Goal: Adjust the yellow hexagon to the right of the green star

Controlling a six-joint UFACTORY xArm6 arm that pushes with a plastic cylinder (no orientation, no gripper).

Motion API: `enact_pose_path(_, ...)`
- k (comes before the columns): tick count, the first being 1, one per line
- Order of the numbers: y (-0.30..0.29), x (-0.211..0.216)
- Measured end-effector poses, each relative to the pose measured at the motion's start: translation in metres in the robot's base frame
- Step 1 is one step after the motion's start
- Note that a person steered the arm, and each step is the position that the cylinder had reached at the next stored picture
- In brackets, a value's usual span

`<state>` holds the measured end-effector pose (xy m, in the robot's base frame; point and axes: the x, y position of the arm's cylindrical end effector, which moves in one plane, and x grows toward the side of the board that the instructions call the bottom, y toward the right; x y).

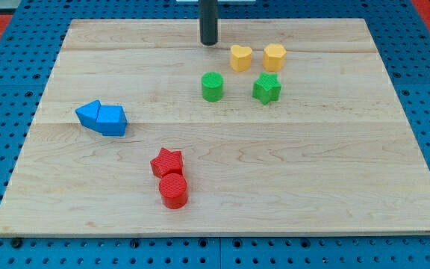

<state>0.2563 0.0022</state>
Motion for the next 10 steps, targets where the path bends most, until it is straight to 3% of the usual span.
enact_pose_path(3,0.118,0.065)
enact_pose_path(5,0.124,0.034)
enact_pose_path(7,0.165,0.059)
enact_pose_path(8,0.186,0.092)
enact_pose_path(10,0.202,0.055)
